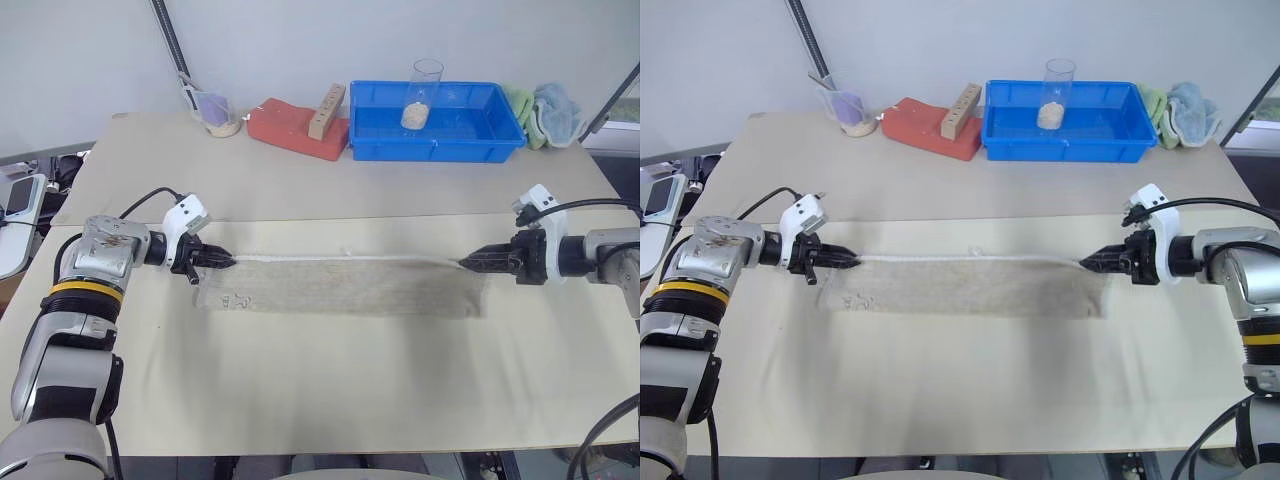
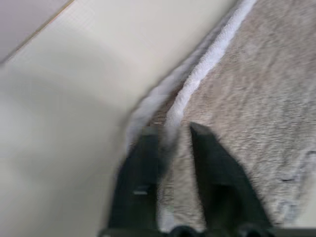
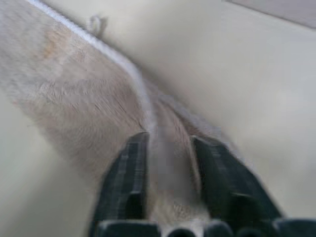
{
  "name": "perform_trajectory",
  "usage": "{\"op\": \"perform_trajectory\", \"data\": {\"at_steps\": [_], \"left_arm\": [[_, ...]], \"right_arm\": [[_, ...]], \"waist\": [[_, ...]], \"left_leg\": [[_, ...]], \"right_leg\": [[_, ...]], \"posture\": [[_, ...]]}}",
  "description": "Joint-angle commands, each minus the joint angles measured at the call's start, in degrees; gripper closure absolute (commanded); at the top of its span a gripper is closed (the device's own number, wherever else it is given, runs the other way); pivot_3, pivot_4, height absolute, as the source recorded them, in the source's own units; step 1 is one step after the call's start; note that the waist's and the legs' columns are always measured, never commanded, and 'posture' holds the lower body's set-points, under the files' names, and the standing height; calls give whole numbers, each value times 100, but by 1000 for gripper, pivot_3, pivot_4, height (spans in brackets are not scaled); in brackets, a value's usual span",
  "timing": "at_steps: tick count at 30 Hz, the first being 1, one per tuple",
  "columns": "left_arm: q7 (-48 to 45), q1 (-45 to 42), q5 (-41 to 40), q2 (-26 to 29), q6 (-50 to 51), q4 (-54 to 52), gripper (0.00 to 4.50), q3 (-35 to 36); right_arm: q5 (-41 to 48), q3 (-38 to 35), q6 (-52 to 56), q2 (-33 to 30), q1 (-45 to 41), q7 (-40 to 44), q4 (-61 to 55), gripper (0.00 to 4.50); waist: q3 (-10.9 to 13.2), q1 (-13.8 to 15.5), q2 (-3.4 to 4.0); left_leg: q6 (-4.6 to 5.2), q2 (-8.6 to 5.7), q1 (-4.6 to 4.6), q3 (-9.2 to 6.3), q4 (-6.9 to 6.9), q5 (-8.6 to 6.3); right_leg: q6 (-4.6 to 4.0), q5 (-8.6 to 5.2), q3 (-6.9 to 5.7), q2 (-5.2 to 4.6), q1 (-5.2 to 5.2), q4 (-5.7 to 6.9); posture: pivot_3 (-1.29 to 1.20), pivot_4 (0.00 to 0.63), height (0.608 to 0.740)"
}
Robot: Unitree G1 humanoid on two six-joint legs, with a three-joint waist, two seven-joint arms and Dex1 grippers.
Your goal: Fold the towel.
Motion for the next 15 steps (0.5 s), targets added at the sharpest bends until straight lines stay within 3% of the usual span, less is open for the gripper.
{"op": "perform_trajectory", "data": {"at_steps": [1,3,8,11,15], "left_arm": [[246,-149,113,30,-486,62,1502,235],[270,-181,-45,52,-550,38,611,444],[122,51,-307,283,-834,-505,611,847],[-312,504,-744,418,-672,-1520,611,1070],[-704,1534,-1558,509,-39,-3594,611,1185]], "right_arm": [[-163,-338,-354,27,-99,-317,-26,1358],[-148,-600,-534,-36,8,-407,-172,702],[-157,-1418,-910,-235,856,-631,-1048,702],[9,-2111,-569,-71,1670,-1002,-1941,702],[157,-2913,272,914,2544,-2208,-3226,702]], "waist": [[0,1,0],[0,4,0],[-1,24,0],[-4,19,2],[-10,3,1]], "left_leg": [[0,0,0,0,0,0],[-1,0,0,0,0,0],[-1,0,-14,-5,1,1],[-1,1,-17,-6,0,1],[-1,7,-16,-9,-2,1]], "right_leg": [[0,0,0,0,0,0],[0,0,0,-1,0,0],[0,0,-5,0,-11,5],[0,0,-5,0,-10,11],[0,0,1,2,-4,16]], "posture": [[0,150,740],[0,150,740],[0,150,740],[0,150,740],[0,150,740]]}}
